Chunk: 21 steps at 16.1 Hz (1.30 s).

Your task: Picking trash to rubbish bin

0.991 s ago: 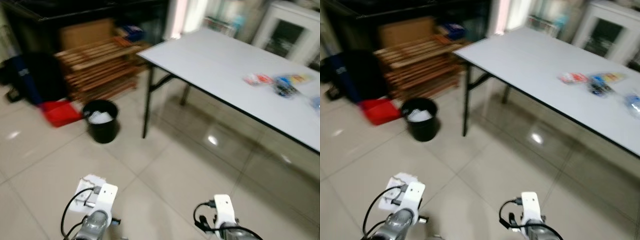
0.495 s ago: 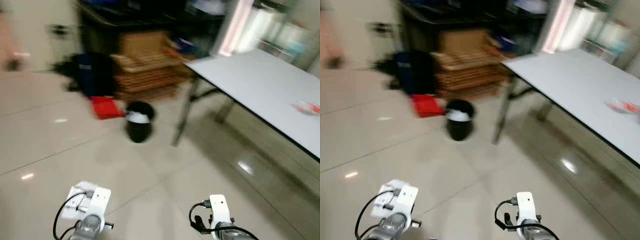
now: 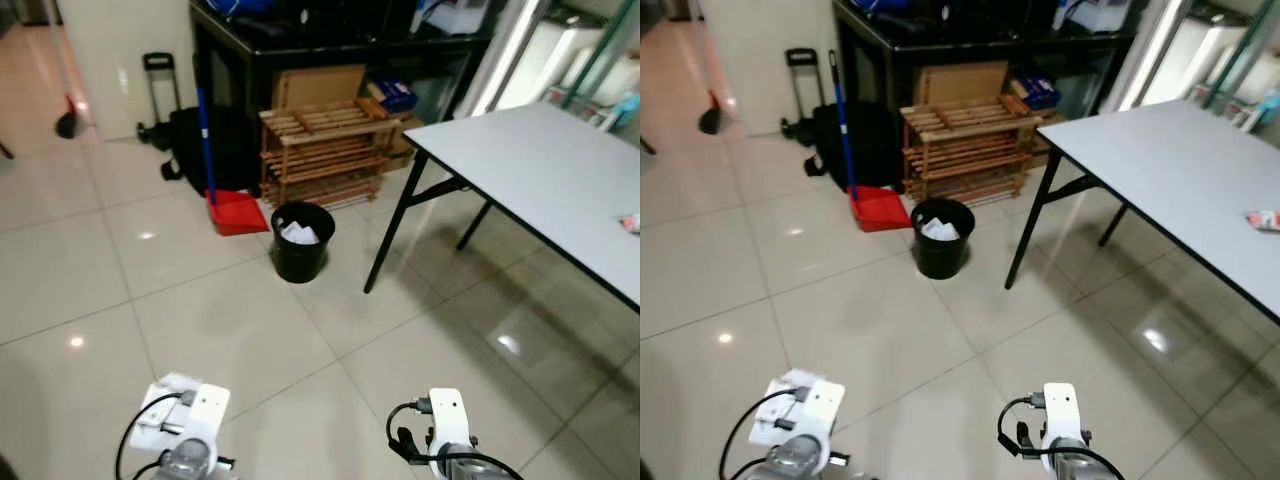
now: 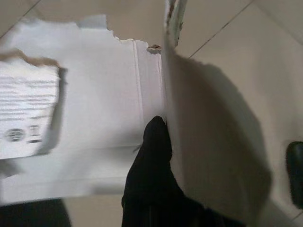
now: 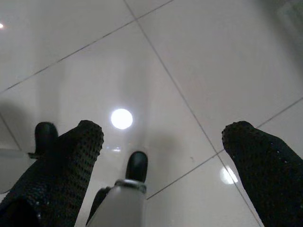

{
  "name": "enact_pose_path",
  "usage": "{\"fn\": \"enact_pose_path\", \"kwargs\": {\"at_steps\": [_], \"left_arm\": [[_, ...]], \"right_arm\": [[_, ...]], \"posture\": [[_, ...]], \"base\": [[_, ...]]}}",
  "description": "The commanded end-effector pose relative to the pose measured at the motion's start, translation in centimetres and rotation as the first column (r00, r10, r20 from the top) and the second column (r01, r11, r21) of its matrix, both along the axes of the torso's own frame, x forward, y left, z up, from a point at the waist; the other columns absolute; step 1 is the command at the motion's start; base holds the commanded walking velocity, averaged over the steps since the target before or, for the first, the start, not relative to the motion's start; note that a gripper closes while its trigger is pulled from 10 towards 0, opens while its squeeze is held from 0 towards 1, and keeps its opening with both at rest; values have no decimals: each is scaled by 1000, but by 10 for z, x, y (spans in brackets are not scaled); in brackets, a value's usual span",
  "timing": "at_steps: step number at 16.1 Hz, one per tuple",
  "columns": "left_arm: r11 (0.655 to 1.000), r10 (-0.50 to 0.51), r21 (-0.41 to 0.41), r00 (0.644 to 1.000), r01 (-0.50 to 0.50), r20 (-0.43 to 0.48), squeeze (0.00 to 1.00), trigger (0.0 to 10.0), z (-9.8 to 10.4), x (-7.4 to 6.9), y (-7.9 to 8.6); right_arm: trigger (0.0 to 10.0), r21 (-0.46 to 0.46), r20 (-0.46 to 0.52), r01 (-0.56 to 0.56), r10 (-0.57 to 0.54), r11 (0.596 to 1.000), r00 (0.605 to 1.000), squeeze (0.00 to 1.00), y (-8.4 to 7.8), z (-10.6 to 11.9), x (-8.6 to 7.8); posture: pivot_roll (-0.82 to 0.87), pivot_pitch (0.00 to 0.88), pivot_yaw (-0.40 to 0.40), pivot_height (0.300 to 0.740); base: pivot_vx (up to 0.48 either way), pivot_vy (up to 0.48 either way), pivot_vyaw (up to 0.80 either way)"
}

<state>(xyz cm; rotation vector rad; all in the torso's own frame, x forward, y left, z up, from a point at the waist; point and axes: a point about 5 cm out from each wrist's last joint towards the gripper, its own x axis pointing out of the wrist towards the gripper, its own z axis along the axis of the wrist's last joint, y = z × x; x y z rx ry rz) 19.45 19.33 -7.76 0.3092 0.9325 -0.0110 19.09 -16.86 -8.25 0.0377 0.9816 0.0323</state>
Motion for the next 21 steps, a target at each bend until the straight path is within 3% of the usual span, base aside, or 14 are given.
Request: {"fn": "enact_pose_path", "kwargs": {"at_steps": [1,15,21], "left_arm": [[1000,-2,17,1000,2,6,0,10000,1,3,0],[1000,3,20,1000,-3,-2,0,10000,0,1,0],[999,-25,37,1000,25,-3,0,10000,3,4,5]], "right_arm": [[10000,-5,12,19,-19,1000,1000,0,-5,2,3],[10000,1,20,19,-19,1000,1000,0,-3,2,3],[10000,23,32,56,-57,998,998,0,5,2,4]], "posture": [[-60,55,-119,740],[-58,57,-117,740],[-48,53,-73,740]], "base": [[431,0,0],[424,0,0],[413,0,0]]}}
